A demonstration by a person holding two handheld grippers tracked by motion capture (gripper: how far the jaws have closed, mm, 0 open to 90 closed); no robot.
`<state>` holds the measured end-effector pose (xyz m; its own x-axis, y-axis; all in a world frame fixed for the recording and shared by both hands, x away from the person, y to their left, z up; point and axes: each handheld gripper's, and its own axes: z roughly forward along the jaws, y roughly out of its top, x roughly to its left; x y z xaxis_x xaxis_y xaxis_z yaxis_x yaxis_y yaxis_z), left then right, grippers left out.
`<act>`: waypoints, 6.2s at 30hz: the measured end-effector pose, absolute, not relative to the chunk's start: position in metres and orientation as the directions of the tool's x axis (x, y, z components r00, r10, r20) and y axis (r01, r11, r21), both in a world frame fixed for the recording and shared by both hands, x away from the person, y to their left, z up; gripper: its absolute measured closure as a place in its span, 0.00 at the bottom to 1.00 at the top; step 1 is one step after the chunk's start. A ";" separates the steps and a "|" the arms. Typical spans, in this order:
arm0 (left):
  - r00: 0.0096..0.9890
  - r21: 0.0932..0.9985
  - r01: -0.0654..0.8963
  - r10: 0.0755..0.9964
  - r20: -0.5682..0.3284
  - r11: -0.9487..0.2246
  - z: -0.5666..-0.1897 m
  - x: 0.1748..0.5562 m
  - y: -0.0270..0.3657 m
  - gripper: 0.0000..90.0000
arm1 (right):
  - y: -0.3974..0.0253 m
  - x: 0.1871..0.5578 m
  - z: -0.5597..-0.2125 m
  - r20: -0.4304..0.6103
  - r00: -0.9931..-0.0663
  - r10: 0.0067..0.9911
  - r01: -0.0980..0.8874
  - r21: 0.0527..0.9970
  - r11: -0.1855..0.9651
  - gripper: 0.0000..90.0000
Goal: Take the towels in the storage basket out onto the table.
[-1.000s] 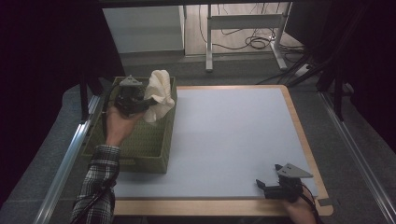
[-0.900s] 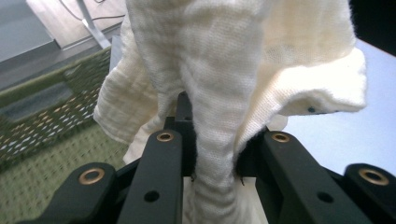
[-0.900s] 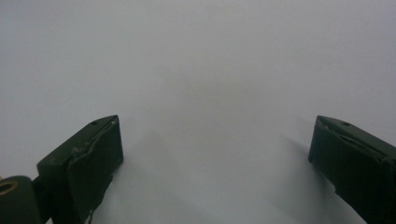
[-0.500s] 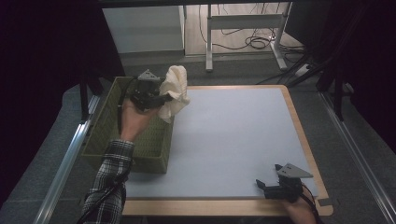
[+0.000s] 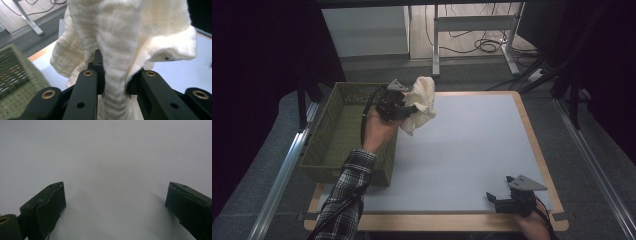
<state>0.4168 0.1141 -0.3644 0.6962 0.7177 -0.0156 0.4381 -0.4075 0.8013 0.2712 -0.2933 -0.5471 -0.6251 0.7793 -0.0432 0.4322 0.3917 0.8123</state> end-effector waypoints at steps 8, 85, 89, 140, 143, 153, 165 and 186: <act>0.735 0.790 0.434 0.678 -0.033 -0.432 -0.377 0.413 0.081 0.83 | -0.293 0.271 -0.547 -0.043 -0.626 0.778 0.432 0.812 0.392 0.03; 0.785 0.771 0.454 0.609 -0.110 -0.446 -0.504 0.338 0.035 0.24 | -0.276 0.279 -0.528 0.007 -0.664 0.748 0.463 0.789 0.403 0.20; 0.786 0.772 0.454 0.608 -0.113 -0.444 -0.511 0.334 0.036 0.24 | -0.269 0.283 -0.524 0.015 -0.682 0.731 0.456 0.790 0.409 0.29; 0.656 0.830 0.494 0.738 -0.161 -0.258 -0.508 0.382 0.069 0.96 | -0.176 0.346 -0.532 -0.056 -0.792 0.608 0.379 0.736 0.561 0.76; 0.648 0.834 0.495 0.743 -0.166 -0.245 -0.509 0.380 0.070 0.96 | -0.176 0.343 -0.528 -0.094 -0.787 0.610 0.373 0.715 0.591 0.98; 0.651 0.838 0.485 0.743 -0.155 -0.249 -0.500 0.370 0.072 0.96 | -0.229 0.327 -0.492 -0.090 -0.750 0.656 0.376 0.758 0.533 0.98; 0.678 0.826 0.480 0.722 -0.138 -0.293 -0.492 0.338 0.068 0.95 | -0.322 0.313 -0.464 -0.078 -0.620 0.781 0.424 0.804 0.417 0.97; 0.694 0.745 0.554 0.701 -0.165 -0.373 -0.533 0.310 0.071 0.50 | -0.355 0.286 -0.490 0.026 -0.609 0.793 0.497 0.791 0.356 0.71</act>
